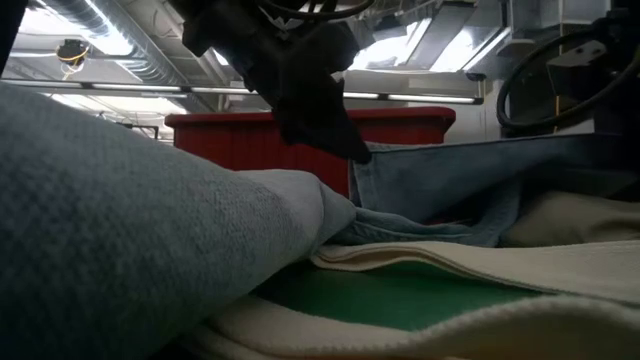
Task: Fold Laundry from Bin
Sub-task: Fold the light blue pants
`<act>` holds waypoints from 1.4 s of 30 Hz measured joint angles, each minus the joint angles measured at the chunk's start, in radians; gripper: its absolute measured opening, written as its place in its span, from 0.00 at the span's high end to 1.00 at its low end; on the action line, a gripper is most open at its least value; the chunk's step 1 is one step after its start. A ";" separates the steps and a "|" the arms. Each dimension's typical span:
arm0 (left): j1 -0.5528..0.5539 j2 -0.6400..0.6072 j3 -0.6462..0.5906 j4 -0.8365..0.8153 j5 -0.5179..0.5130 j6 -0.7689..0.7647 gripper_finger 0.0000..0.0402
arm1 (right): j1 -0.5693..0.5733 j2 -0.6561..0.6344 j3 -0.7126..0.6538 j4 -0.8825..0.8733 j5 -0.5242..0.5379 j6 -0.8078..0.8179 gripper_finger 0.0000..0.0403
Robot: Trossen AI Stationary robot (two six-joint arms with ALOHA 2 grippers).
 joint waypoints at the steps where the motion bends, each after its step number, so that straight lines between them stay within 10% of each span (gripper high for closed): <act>1: 0.001 0.000 0.000 0.000 -0.008 0.008 0.94 | 0.000 0.000 0.000 -0.005 -0.010 -0.002 0.93; 25: -0.014 -0.004 0.002 -0.024 0.133 0.051 0.93 | 0.000 0.000 0.001 -0.086 -0.320 -0.391 0.99; 42: 0.025 -0.002 -0.002 -0.148 0.067 -0.102 0.60 | 0.001 0.001 -0.002 -0.069 -0.374 -0.392 0.99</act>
